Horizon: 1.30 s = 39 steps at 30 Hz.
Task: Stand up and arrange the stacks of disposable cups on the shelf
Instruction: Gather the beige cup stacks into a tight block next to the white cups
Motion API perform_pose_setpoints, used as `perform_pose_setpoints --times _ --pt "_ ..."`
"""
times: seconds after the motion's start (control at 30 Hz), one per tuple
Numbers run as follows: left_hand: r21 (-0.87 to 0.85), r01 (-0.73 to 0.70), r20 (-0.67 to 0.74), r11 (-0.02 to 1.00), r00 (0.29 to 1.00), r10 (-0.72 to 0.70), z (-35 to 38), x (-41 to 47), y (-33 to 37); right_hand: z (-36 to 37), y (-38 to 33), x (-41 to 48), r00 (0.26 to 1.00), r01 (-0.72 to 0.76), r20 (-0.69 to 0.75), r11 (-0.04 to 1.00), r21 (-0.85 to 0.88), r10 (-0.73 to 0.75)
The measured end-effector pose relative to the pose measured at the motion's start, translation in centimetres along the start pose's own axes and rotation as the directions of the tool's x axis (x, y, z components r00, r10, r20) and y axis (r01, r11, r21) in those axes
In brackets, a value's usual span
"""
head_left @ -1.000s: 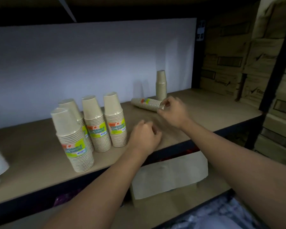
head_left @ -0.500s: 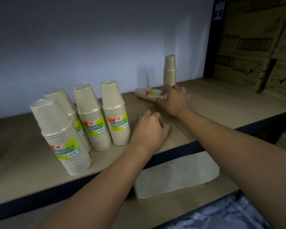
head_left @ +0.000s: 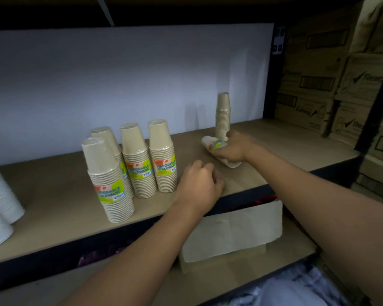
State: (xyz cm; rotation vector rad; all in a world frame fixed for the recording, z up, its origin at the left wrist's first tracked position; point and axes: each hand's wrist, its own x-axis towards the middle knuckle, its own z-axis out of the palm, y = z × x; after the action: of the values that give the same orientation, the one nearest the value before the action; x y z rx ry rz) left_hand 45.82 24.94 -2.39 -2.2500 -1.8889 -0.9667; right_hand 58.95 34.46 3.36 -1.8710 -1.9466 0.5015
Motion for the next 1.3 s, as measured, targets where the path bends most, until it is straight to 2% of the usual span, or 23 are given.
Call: perform_pose_setpoints --times 0.07,0.2,0.3,0.4,0.6,0.77,0.97,1.17,1.3 --pt "-0.01 -0.022 -0.02 1.0 1.0 0.022 -1.0 -1.0 0.4 0.0 0.2 -2.2 0.999 0.002 -0.039 0.997 0.08 0.001" --pt "-0.039 -0.077 -0.049 0.996 0.996 0.075 -2.9 -3.4 0.7 1.0 0.4 -6.7 0.968 0.032 -0.252 0.984 0.178 0.014" --pt "-0.069 -0.116 -0.09 0.991 0.99 0.11 -5.1 -5.4 0.5 2.0 -0.1 -9.9 0.938 0.063 -0.341 0.934 0.353 0.066" --pt "-0.085 -0.149 -0.15 0.985 0.979 0.135 -8.0 -6.9 0.0 2.6 -1.6 -13.1 0.906 0.172 -0.417 0.847 0.503 0.064" --pt "-0.069 -0.137 -0.319 0.988 0.942 0.108 -13.3 -10.2 -2.7 4.4 -6.0 -17.9 0.846 0.395 -0.532 0.713 0.58 -0.037" --pt "0.024 -0.044 -0.396 0.999 0.917 0.05 -16.3 -12.1 -7.3 6.8 -9.5 -19.4 0.857 0.457 -0.499 0.642 0.616 -0.13" --pt "0.02 0.122 -0.422 0.992 0.901 -0.102 -16.8 -13.7 -12.5 10.3 -11.1 -19.1 0.886 0.442 -0.407 0.676 0.589 -0.223" --pt "0.037 0.264 -0.306 0.964 0.921 -0.241 -15.2 -14.0 -15.4 12.1 -11.1 -18.5 0.895 0.438 -0.362 0.665 0.605 -0.26" --pt "0.061 0.301 -0.25 0.952 0.928 -0.278 -14.0 -13.5 -16.5 13.0 -10.3 -18.0 0.887 0.452 -0.367 0.685 0.572 -0.279"
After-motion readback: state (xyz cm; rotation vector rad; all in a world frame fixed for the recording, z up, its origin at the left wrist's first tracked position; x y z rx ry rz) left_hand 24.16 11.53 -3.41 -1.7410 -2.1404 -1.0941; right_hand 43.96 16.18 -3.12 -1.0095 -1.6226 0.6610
